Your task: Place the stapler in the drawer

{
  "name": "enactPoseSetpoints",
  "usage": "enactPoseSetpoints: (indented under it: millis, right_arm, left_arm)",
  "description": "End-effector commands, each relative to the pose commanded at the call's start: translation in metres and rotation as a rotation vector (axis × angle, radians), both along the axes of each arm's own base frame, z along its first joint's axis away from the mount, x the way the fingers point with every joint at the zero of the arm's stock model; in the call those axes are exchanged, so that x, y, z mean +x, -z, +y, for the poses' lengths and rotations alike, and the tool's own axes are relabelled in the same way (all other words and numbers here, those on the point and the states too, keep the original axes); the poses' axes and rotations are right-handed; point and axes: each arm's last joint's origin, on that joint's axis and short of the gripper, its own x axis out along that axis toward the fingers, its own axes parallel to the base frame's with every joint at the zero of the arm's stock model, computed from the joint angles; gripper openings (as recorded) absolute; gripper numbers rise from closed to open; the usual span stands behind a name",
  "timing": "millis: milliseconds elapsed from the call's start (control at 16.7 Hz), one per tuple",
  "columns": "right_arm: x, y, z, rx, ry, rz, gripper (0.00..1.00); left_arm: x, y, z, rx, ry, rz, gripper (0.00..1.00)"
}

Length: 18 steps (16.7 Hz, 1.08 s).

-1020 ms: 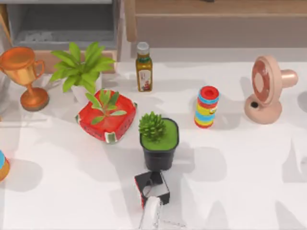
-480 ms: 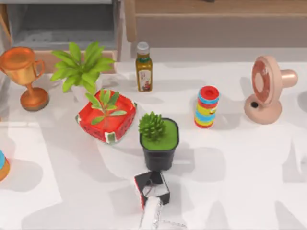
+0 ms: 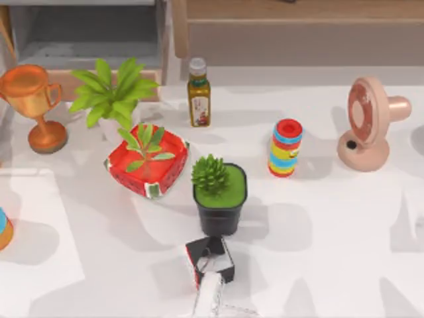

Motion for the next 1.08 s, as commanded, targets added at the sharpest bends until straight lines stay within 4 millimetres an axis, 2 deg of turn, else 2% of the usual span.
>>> enactPoseSetpoints:
  millis: [600, 1080]
  right_arm:
    - [0.0000, 0.0000, 0.0000, 0.000, 0.000, 0.000, 1.00]
    - [0.0000, 0.0000, 0.0000, 0.000, 0.000, 0.000, 1.00]
  left_arm:
    - [-0.0006, 0.0064, 0.0009, -0.001, -0.003, -0.001, 0.00]
    - [-0.0006, 0.0064, 0.0009, -0.001, -0.003, -0.001, 0.60]
